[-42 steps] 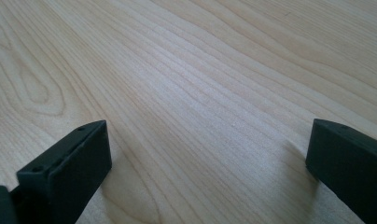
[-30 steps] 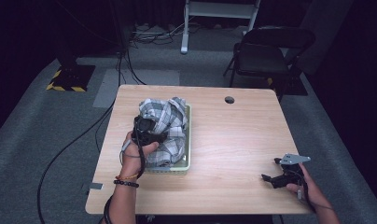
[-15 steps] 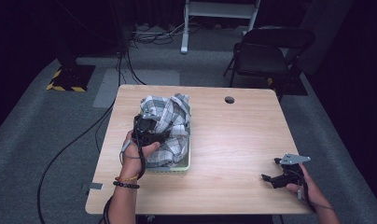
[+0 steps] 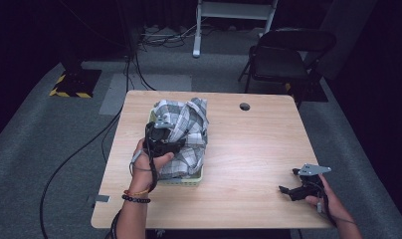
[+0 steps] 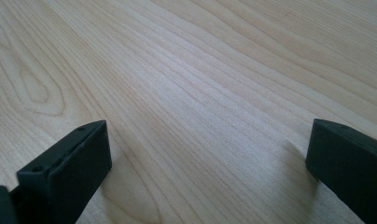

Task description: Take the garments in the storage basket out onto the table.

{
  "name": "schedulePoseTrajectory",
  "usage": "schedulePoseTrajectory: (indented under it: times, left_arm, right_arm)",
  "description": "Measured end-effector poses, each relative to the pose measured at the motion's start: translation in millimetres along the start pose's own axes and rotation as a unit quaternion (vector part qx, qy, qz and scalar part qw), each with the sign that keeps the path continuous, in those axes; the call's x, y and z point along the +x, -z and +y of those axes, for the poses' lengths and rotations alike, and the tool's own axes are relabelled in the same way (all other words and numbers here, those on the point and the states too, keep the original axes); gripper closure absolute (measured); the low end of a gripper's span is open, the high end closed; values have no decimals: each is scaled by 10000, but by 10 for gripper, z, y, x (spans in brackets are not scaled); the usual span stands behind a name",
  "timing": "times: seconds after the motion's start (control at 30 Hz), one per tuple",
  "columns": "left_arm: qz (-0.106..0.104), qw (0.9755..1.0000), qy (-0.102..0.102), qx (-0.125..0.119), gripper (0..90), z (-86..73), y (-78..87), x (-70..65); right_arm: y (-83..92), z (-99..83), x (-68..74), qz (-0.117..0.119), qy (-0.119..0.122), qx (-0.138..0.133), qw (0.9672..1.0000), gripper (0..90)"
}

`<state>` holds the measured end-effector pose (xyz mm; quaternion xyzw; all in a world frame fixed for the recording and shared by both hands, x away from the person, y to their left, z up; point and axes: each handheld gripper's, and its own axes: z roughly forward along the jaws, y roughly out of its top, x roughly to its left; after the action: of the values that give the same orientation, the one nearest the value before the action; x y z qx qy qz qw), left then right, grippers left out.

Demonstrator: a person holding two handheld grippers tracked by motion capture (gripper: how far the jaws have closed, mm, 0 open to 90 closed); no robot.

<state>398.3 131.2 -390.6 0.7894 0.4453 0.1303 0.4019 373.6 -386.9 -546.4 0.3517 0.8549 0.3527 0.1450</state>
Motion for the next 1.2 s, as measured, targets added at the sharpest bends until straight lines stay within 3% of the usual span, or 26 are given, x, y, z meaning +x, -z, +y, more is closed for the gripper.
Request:
schedulePoseTrajectory:
  times: [0.57, 1.2]
  left_arm:
    - [-173, 9991, -370, -144, 557, 178, 67, -306]
    - [-458, 9960, -765, 107, 554, 465, -171, -728]
  right_arm:
    - [0, 0, 0, 1, -2, 0, 10000, 0]
    - [0, 0, 0, -1, 2, -2, 10000, 0]
